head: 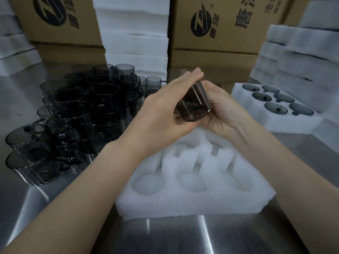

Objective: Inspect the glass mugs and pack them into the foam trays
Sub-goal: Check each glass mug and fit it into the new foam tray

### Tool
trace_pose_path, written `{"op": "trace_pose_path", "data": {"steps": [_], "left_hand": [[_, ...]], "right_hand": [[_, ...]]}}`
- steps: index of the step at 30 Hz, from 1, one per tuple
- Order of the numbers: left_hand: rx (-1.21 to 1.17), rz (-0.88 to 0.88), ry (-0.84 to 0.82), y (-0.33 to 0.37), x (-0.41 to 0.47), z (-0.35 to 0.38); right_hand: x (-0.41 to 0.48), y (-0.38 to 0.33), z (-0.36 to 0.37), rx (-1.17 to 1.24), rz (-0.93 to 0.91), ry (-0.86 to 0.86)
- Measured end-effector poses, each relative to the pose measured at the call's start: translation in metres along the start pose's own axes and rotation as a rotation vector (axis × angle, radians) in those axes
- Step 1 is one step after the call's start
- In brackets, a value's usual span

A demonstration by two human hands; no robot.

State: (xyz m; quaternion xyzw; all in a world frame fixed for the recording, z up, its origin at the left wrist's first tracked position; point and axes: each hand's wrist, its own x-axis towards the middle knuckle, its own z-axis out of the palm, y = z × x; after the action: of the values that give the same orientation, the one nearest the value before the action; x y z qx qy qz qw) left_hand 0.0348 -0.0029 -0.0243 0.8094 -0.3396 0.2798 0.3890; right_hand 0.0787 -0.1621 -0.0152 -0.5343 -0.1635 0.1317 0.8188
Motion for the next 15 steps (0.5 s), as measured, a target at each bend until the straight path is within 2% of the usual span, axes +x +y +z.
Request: {"op": "trace_pose_path", "data": {"steps": [4, 8, 11, 15], "left_hand": [[-0.053, -0.055, 0.014, -0.001, 0.0, -0.002], [-0.113, -0.142, 0.105, -0.005, 0.002, -0.007], [-0.169, -0.205, 0.088, -0.008, 0.003, -0.011], [-0.084, -0.299, 0.034, -0.014, 0.007, -0.019]], "right_hand": [[0.001, 0.0, 0.0, -0.075, 0.028, 0.033], [-0.001, -0.003, 0.0, -0.033, 0.016, -0.025], [-0.001, -0.003, -0.002, -0.018, -0.021, -0.073], [0.002, -0.003, -0.009, -0.022, 0.004, -0.078]]}}
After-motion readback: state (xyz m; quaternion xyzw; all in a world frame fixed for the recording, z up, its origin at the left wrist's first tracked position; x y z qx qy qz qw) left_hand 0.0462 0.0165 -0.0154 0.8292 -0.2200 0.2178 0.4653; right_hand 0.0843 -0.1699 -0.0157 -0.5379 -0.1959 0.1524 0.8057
